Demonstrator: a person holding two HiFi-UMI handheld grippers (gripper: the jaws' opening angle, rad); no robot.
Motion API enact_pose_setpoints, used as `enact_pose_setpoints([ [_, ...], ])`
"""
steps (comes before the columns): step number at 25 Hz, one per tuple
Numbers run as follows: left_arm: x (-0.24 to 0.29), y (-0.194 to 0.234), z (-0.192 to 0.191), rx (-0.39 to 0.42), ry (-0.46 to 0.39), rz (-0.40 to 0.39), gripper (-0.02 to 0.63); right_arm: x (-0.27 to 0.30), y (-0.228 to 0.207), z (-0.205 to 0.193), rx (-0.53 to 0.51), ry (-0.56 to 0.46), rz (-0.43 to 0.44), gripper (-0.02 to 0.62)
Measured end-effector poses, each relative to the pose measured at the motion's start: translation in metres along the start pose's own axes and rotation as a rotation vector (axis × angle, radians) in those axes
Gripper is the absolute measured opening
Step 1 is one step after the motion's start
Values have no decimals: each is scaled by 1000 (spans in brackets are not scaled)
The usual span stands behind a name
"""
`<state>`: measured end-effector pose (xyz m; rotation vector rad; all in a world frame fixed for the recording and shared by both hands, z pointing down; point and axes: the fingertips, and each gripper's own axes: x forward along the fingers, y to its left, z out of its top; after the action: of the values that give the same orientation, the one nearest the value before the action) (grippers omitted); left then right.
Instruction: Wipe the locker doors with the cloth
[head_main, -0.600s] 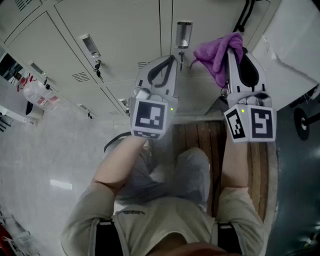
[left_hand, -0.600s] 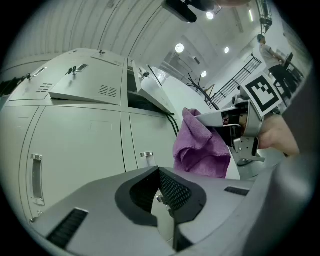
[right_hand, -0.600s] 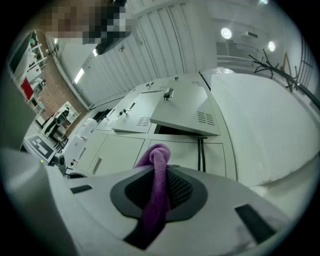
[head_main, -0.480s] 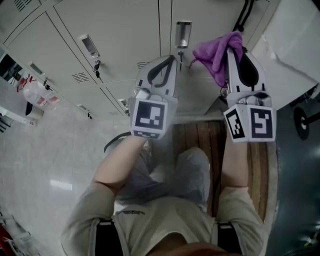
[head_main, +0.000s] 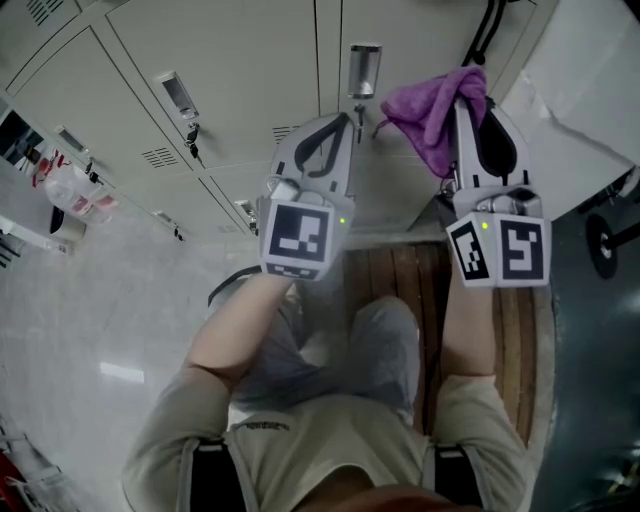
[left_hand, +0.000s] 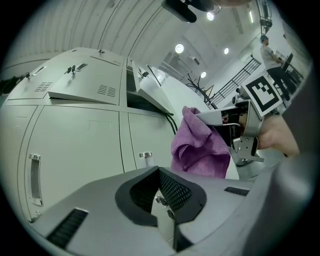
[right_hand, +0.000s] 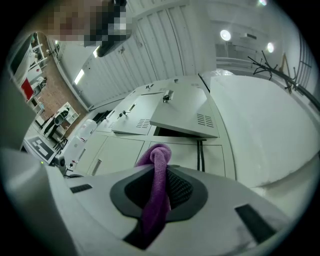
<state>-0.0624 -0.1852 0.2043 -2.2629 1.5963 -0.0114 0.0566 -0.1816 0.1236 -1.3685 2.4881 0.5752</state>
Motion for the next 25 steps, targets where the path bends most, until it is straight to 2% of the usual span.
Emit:
enact_pose_setpoints([
  [9, 2, 7, 5, -4, 4, 1, 3, 26, 7, 17, -36, -24, 42, 49],
  [20, 12, 22, 15, 57, -8, 37, 3, 92, 17, 33, -103, -24, 101, 49],
  [25, 19, 27, 10, 26, 3, 34, 3, 115, 29, 29, -119, -4, 133, 49],
])
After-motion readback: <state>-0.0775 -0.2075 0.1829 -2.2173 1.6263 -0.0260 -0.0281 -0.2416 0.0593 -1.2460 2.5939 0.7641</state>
